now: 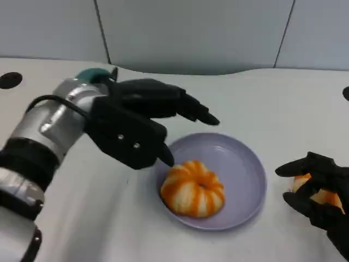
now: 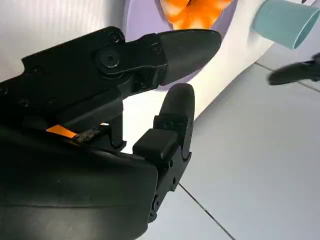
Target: Grasp the bread from the table and place it into the plate.
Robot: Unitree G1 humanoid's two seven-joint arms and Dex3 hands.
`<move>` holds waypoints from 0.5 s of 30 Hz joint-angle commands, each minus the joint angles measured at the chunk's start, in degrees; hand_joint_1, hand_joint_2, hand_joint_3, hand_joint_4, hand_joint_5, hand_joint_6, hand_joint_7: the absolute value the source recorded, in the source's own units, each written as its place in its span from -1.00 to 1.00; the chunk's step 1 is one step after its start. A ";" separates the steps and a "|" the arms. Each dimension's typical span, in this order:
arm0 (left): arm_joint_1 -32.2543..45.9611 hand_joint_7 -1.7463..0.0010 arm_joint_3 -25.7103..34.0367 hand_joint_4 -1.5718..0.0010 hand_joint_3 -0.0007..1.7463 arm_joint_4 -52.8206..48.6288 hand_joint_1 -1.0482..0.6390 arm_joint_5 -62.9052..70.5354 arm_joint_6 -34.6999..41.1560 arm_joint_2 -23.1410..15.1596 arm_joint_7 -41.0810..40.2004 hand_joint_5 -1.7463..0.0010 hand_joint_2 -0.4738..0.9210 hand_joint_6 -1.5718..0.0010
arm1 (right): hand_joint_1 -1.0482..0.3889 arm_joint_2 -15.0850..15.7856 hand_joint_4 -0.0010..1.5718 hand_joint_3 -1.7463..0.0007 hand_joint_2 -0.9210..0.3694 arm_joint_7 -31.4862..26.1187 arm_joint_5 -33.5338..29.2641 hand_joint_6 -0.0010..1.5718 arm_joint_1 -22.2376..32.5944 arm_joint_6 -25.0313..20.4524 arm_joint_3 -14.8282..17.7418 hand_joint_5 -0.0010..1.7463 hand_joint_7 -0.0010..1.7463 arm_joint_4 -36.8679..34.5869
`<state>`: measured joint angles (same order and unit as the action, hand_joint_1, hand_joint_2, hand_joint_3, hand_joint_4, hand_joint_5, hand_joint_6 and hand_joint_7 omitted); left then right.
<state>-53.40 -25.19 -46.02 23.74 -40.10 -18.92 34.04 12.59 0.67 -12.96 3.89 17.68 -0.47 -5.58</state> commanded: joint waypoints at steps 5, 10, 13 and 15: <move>5.15 0.98 5.71 1.00 -0.98 2.82 -0.47 -9.66 1.71 -3.98 5.69 0.43 1.00 0.53 | 0.11 0.68 -0.11 0.74 -1.00 -0.02 0.35 -0.11 0.22 -0.21 0.63 0.39 -0.13 0.34; 5.41 0.99 6.07 1.00 -0.98 3.41 -0.47 -9.80 2.16 -3.94 6.26 0.42 1.00 0.53 | 0.11 0.68 -0.11 0.74 -1.00 -0.02 0.35 -0.11 0.22 -0.21 0.63 0.39 -0.14 0.34; 9.16 0.99 8.84 1.00 -0.98 4.41 -0.47 -13.31 2.97 -4.81 5.91 0.42 1.00 0.53 | 0.11 0.78 -0.11 0.74 -1.00 0.14 0.43 -0.11 0.24 -0.44 0.69 0.39 -0.14 0.45; 14.03 0.97 12.46 1.00 -0.98 6.02 -0.45 -17.83 4.23 -5.89 5.65 0.03 1.00 0.48 | 0.11 0.91 -0.12 0.74 -1.00 0.35 0.53 -0.11 0.28 -0.74 0.77 0.38 -0.14 0.59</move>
<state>-45.74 -16.95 -41.47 10.77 -37.53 -22.56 39.69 12.59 0.80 -12.91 3.81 17.38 -0.51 -5.51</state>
